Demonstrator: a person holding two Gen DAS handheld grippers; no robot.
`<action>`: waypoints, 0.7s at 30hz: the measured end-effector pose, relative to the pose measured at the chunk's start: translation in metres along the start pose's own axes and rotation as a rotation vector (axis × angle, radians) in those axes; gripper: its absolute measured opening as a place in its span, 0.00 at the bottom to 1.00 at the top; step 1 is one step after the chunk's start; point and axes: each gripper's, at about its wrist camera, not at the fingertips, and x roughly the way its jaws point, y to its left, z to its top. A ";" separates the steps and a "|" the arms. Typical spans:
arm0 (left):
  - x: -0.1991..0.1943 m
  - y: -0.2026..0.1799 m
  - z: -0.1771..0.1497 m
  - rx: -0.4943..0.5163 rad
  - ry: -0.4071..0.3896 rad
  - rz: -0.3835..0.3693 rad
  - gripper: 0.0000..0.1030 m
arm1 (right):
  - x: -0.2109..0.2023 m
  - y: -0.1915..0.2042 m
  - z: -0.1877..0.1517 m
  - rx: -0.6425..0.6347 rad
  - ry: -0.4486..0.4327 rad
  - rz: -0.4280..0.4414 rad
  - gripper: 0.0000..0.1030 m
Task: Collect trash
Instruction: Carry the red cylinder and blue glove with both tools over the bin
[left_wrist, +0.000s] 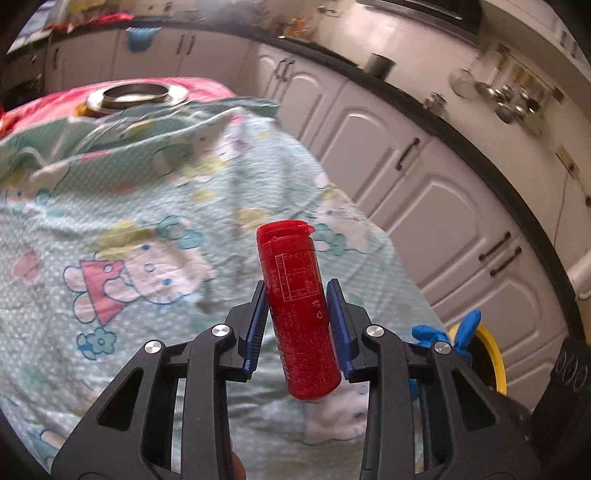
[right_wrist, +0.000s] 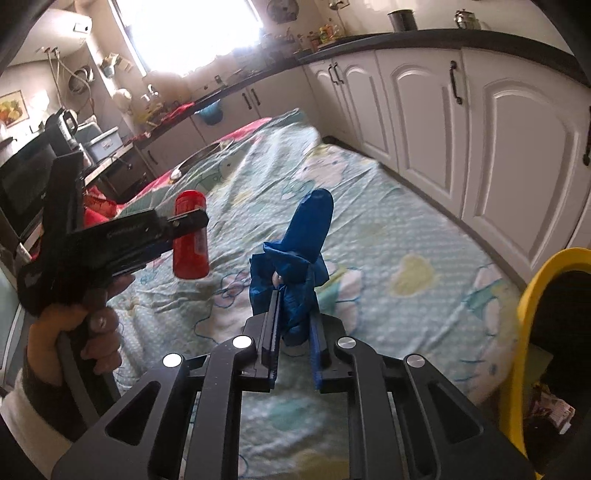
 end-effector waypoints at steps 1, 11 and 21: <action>-0.002 -0.006 -0.001 0.015 -0.004 -0.005 0.24 | -0.004 -0.003 0.001 0.003 -0.008 -0.002 0.13; -0.012 -0.042 -0.004 0.097 -0.026 -0.042 0.24 | -0.048 -0.039 0.004 0.047 -0.077 -0.052 0.13; -0.017 -0.080 -0.014 0.176 -0.022 -0.089 0.24 | -0.083 -0.072 0.001 0.077 -0.142 -0.133 0.13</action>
